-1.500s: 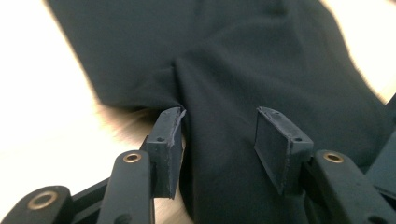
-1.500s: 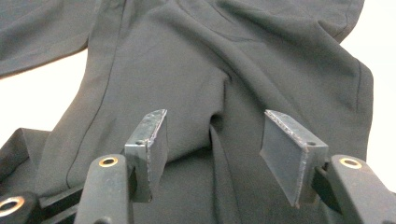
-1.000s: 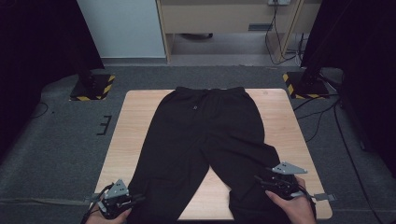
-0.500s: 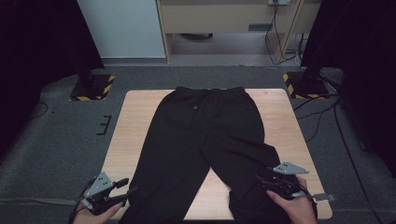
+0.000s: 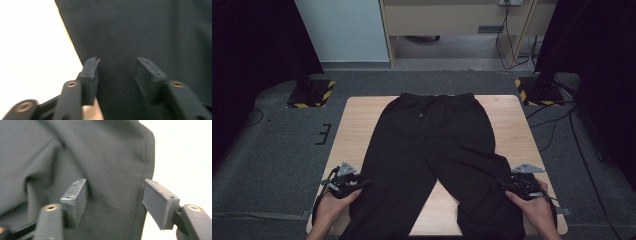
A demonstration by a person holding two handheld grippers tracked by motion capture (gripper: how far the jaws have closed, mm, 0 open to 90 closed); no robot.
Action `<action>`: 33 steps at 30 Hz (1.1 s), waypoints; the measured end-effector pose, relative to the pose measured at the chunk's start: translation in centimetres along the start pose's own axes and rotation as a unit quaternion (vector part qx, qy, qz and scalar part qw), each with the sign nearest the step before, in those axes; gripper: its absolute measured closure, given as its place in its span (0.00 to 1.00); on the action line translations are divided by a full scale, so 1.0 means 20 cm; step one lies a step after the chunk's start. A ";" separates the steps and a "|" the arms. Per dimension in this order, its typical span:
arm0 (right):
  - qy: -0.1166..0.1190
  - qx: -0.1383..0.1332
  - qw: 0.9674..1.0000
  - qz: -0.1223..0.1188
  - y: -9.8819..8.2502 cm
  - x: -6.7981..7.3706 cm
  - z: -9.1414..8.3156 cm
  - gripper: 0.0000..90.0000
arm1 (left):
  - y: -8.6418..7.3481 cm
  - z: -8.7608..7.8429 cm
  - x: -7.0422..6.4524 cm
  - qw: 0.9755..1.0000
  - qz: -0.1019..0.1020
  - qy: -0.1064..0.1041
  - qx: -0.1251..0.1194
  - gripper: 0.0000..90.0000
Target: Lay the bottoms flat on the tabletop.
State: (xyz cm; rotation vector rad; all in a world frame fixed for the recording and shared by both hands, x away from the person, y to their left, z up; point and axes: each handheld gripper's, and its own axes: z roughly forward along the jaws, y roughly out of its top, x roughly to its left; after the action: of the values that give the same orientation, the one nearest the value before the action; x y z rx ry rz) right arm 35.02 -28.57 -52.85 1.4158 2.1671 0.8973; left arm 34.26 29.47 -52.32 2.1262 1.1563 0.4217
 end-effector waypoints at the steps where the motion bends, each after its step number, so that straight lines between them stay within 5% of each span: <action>1: 0.001 0.001 1.000 0.000 0.00 0.00 0.00 0.48 | 0.01 0.00 0.00 1.000 0.003 0.002 0.005 0.75; 3: 0.002 0.001 1.000 -0.002 0.00 0.00 -0.01 0.57 | 0.01 0.00 0.00 1.000 0.001 -0.001 0.012 0.94; 5: 0.026 0.007 1.000 -0.013 -0.01 0.01 -0.03 0.90 | 0.01 0.00 -0.01 1.000 0.000 -0.005 0.013 1.00; 9: 0.050 0.007 0.999 -0.013 -0.02 0.02 -0.06 0.99 | 0.01 -0.05 0.03 1.000 0.005 0.022 0.015 1.00; 14: 0.082 0.009 0.996 -0.038 0.02 0.07 -0.03 1.00 | -0.02 -0.16 0.13 0.999 -0.008 0.044 0.015 1.00; 16: 0.081 0.009 0.996 -0.043 0.05 0.09 -0.03 1.00 | -0.03 -0.16 0.17 0.999 -0.022 0.021 0.010 1.00; 19: 0.068 0.003 0.997 -0.038 0.06 0.05 -0.03 0.99 | -0.02 -0.13 0.13 1.000 -0.019 0.011 -0.004 0.99; 24: 0.044 0.009 0.999 -0.021 0.03 -0.06 -0.03 0.99 | -0.05 -0.09 0.02 1.000 -0.017 -0.008 -0.011 0.55; 27: 0.031 0.013 0.999 0.000 0.06 -0.13 -0.01 0.98 | -0.06 -0.06 -0.01 1.000 -0.012 0.014 0.008 0.42; 29: 0.026 0.013 0.999 0.014 0.07 -0.15 -0.01 0.86 | -0.06 -0.04 -0.02 1.000 -0.003 0.019 0.005 0.37; 33: 0.007 -0.012 1.000 0.013 0.06 -0.05 -0.09 0.50 | -0.04 -0.05 -0.04 1.000 0.006 0.011 0.016 0.59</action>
State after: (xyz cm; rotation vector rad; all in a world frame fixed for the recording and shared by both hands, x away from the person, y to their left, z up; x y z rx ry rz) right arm 35.16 -29.65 -50.77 1.4324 2.1464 0.9425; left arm 32.72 29.47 -52.10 2.1625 1.1701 0.4367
